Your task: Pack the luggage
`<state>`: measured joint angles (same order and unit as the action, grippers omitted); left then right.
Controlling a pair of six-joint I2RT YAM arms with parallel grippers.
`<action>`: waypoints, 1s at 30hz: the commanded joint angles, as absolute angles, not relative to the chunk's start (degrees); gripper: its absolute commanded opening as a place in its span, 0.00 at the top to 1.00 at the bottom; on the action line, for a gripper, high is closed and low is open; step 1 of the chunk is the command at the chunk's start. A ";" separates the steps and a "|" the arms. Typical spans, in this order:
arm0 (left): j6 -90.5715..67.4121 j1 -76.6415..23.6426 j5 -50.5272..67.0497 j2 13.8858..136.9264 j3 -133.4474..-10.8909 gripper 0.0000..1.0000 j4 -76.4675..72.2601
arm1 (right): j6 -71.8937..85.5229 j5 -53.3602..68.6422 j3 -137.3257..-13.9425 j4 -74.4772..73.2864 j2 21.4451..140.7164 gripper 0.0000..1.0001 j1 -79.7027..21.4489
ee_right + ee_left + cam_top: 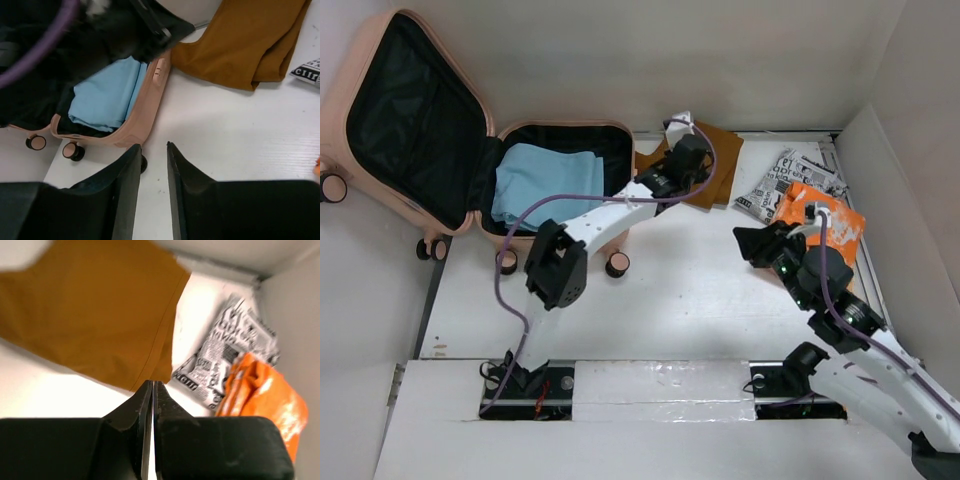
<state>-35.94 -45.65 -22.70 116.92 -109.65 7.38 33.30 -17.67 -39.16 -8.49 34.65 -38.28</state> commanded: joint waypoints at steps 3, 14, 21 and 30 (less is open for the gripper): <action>-43.24 -43.15 -16.52 122.86 -112.31 1.00 2.98 | 34.10 -19.95 -42.45 -16.68 29.19 0.53 -37.88; -67.40 -41.40 -27.43 127.87 -107.39 0.17 9.13 | 31.82 -16.88 -42.45 -18.54 30.15 0.42 -37.88; -75.84 -39.29 -22.69 133.67 -109.59 0.13 11.96 | 31.29 -14.07 -40.70 -16.62 30.67 0.35 -37.88; -78.31 -36.83 -19.07 144.57 -121.09 0.18 15.73 | 30.76 -10.73 -39.64 -15.30 30.67 0.35 -37.88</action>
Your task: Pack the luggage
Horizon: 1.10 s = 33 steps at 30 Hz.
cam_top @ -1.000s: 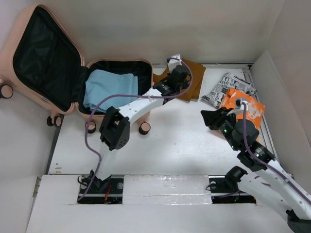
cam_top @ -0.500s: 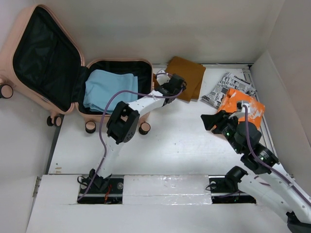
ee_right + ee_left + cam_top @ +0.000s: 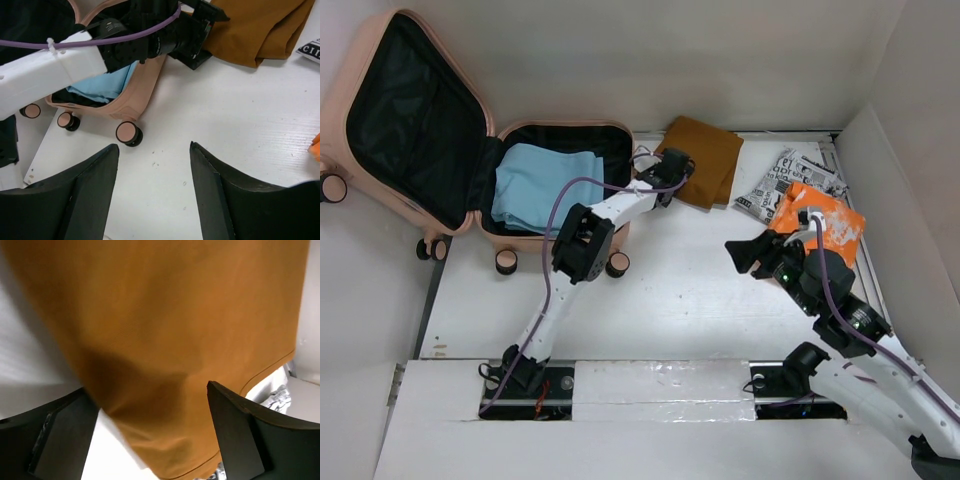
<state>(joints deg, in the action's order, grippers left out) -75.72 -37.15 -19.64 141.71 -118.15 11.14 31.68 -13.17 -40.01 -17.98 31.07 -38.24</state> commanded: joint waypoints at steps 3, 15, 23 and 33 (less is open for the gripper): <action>-76.83 -36.83 -19.69 147.74 -124.53 0.26 16.52 | 30.76 -7.65 -39.02 -13.80 31.20 0.35 -37.88; -66.98 -36.21 -18.11 149.42 -126.91 1.00 10.46 | 30.23 -5.36 -41.92 -13.71 28.83 0.35 -37.88; -41.90 -36.83 -7.34 141.43 -130.13 1.00 5.27 | 29.71 -4.83 -42.54 -12.84 29.00 0.35 -37.88; -21.38 -32.96 6.40 128.77 -135.70 1.00 18.36 | 29.18 -5.36 -42.54 -8.01 34.18 0.35 -37.88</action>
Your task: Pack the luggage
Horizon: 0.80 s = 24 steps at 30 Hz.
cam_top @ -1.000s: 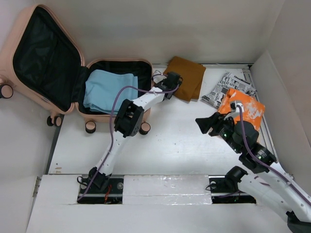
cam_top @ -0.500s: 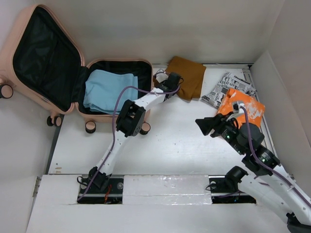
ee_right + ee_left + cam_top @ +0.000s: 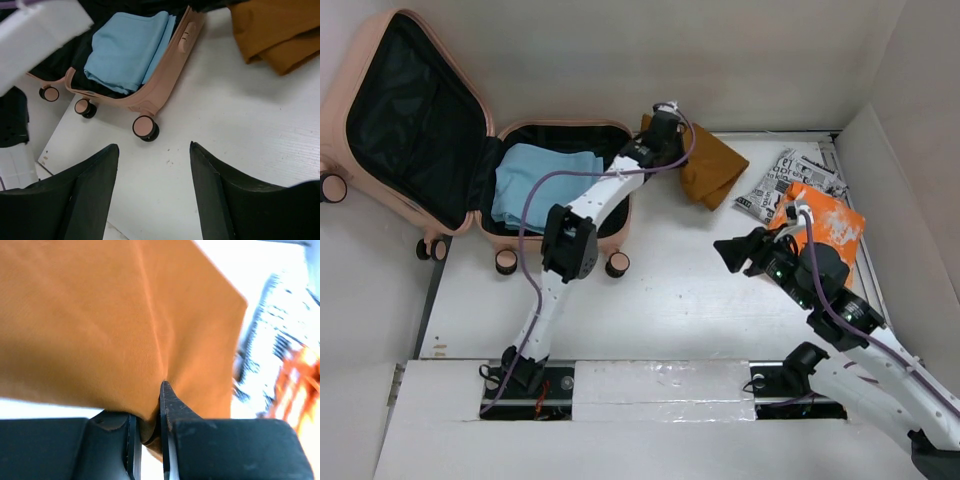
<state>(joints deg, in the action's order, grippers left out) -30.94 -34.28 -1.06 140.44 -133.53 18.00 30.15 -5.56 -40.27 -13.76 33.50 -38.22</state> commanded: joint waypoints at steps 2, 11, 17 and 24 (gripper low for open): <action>-18.47 -31.47 7.81 126.13 -137.80 1.00 21.16 | 29.18 -5.36 -42.54 -7.47 34.71 0.35 -37.88; -14.33 -15.15 16.08 110.42 -125.53 1.00 23.12 | 28.65 -1.41 -42.54 -5.71 36.47 0.35 -37.88; -11.70 -3.97 17.48 106.35 -109.62 1.00 19.43 | 29.18 -1.41 -41.31 -5.71 34.28 0.35 -37.88; -8.62 8.96 18.91 107.92 -99.59 1.00 17.49 | 29.71 -0.88 -39.29 -7.47 30.68 0.35 -37.88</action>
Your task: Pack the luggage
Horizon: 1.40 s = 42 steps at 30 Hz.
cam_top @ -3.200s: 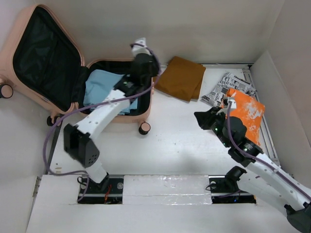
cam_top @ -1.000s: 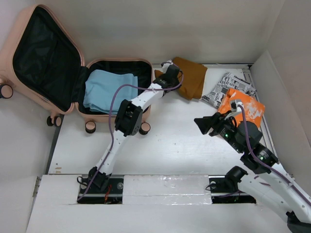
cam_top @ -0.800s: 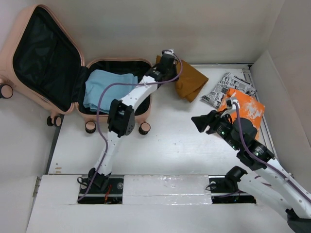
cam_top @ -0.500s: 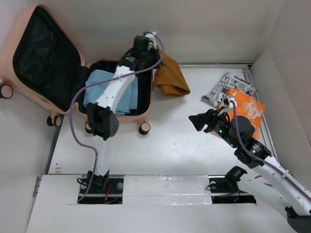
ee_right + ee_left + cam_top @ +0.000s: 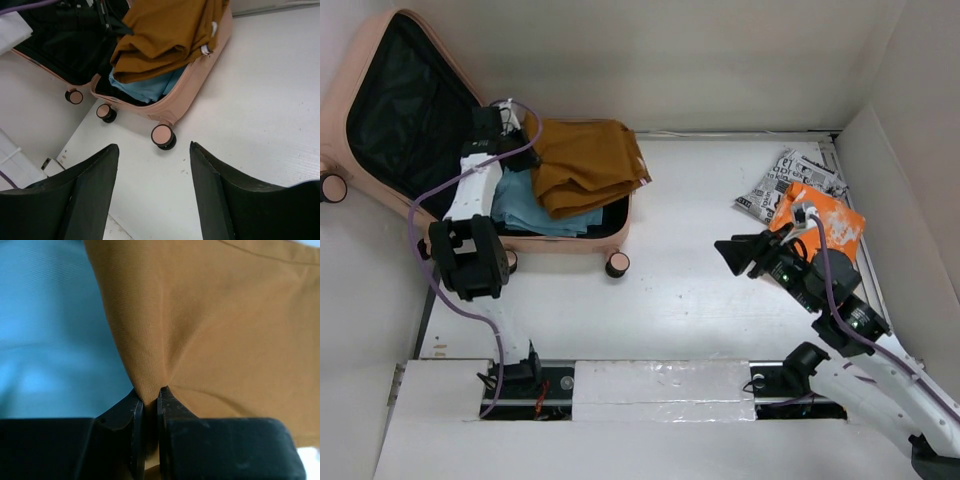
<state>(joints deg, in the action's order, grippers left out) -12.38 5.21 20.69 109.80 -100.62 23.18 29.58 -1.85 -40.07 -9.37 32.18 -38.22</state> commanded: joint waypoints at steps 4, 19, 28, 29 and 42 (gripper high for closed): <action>-8.61 10.37 11.46 107.93 -95.37 0.92 16.79 | 30.23 -0.88 -38.14 -7.47 30.15 0.35 -37.88; -18.72 -13.80 -6.22 88.95 -90.70 0.06 7.38 | 30.85 -12.72 -45.94 -11.42 32.34 0.32 -37.88; -31.28 -49.19 -13.26 92.71 -80.26 0.26 -3.50 | 26.64 -28.38 -63.27 -17.83 28.65 0.40 -37.88; -32.33 -53.92 -13.27 95.77 -80.24 0.25 -4.21 | 26.63 -29.69 -65.11 -18.62 28.65 0.40 -37.88; -40.96 -63.19 2.47 123.74 -92.80 0.10 -14.77 | 27.16 -23.30 -59.77 -23.12 27.60 0.27 -37.88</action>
